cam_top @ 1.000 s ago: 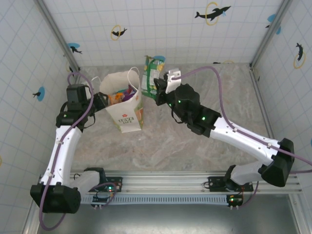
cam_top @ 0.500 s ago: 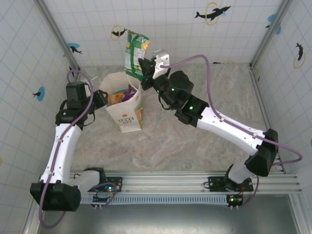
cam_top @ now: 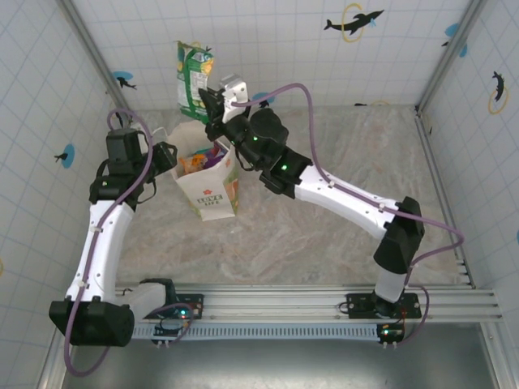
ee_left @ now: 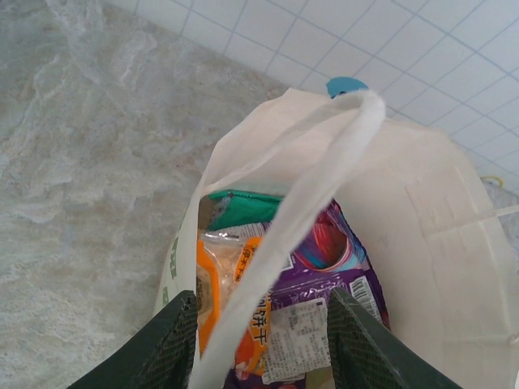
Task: Place the snacks into the paper bag
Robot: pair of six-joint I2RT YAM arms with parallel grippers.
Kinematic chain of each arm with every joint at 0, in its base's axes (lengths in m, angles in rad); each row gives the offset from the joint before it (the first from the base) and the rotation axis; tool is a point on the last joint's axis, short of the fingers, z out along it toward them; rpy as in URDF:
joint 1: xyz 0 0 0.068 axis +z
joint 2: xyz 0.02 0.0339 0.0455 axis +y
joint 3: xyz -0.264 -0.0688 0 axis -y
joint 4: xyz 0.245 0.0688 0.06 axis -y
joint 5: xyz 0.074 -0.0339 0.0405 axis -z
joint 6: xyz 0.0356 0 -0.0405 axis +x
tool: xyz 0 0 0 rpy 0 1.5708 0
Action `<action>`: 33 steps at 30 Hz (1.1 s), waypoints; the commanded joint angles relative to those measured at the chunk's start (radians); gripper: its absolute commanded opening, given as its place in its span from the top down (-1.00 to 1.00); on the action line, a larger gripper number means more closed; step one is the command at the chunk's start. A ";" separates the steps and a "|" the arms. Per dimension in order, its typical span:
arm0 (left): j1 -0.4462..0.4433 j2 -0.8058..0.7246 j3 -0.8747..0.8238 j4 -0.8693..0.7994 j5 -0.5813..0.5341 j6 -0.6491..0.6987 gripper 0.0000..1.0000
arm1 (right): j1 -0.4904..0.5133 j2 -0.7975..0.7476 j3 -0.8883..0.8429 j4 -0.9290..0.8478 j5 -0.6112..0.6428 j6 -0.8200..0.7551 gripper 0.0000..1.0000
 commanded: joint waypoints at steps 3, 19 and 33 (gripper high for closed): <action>-0.007 0.002 0.050 -0.025 -0.041 0.027 0.10 | -0.001 0.051 0.063 0.018 0.012 0.023 1.00; -0.007 0.044 0.175 -0.063 -0.080 0.047 0.08 | -0.001 0.125 0.074 -0.093 -0.004 0.101 1.00; -0.006 0.050 0.181 -0.064 -0.076 0.046 0.08 | 0.049 0.096 0.069 -0.169 0.009 0.098 0.96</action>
